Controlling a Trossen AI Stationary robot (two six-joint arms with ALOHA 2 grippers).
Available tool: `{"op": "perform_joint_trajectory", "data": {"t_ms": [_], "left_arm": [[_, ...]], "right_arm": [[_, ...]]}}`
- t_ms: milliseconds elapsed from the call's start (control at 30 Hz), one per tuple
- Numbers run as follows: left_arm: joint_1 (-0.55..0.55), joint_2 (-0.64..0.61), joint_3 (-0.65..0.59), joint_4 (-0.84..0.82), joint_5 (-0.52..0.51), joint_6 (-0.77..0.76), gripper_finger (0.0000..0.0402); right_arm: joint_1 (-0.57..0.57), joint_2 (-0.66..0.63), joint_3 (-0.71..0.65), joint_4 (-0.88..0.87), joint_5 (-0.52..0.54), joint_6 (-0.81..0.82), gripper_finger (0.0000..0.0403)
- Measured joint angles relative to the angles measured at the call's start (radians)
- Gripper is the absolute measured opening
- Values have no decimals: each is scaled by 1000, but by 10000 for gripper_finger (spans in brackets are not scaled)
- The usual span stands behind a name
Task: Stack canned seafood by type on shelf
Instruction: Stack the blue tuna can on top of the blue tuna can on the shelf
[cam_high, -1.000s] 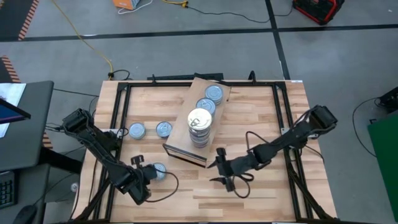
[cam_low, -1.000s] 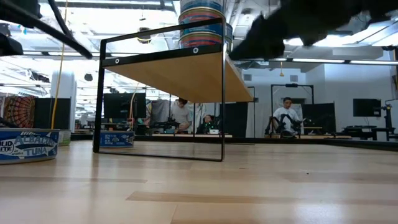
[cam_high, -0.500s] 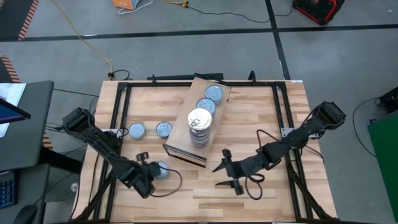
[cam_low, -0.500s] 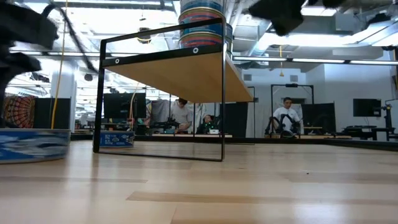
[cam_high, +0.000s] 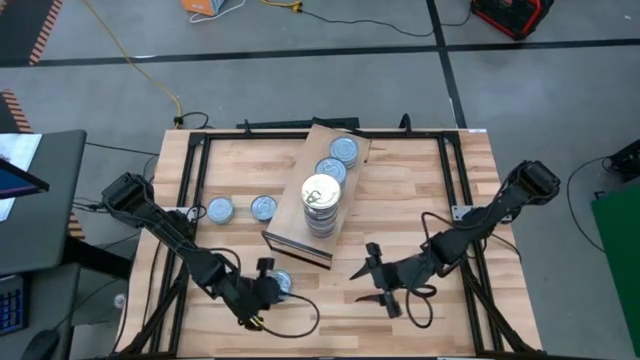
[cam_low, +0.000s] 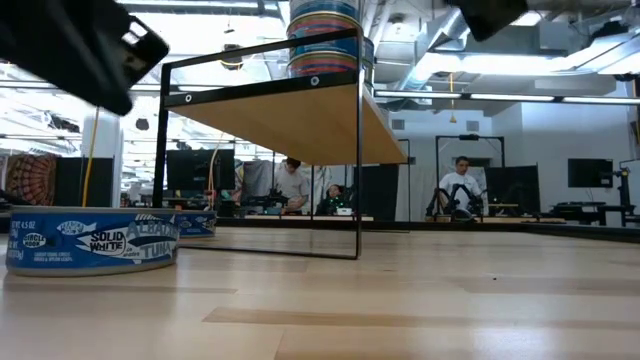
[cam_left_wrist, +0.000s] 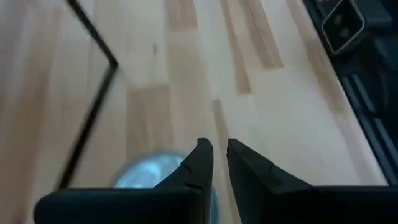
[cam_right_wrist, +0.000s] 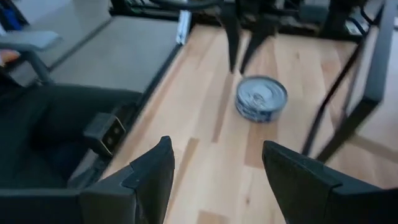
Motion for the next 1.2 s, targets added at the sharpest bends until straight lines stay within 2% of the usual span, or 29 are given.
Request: {"op": "perform_joint_trajectory", "data": {"t_ms": [233, 367, 467, 600, 700, 800, 867, 933, 1033, 1200], "left_arm": [[3, 0, 27, -343, 71, -408, 45], [10, 8, 27, -567, 2, -593, 45], [31, 11, 7, -619, -13, -654, 45], [67, 10, -54, -475, 32, -608, 45], [90, 10, -107, -254, 75, -527, 45], [109, 10, -141, -4, 36, -420, 45], [118, 10, -145, 100, -16, -338, 45], [124, 10, -146, 165, -40, -251, 45], [124, -1, -146, 228, -19, -165, 45], [100, -6, -146, 294, 151, -94, 45]], "right_arm": [[-28, 15, 0, -10, 4, 16, 272], [-36, 15, 0, -9, 4, 27, 272], [-36, 15, 0, -8, 4, 27, 272], [-35, 15, 0, -4, 4, 27, 272], [-35, 15, 0, -4, 4, 27, 272], [-35, 15, 0, -3, 5, 27, 272], [-34, 15, 0, -4, 5, 33, 272], [-26, 14, 0, -9, 5, 41, 272], [-11, 12, 0, -18, 4, 45, 272], [-1, 33, 0, -31, 4, 62, 272]]}}
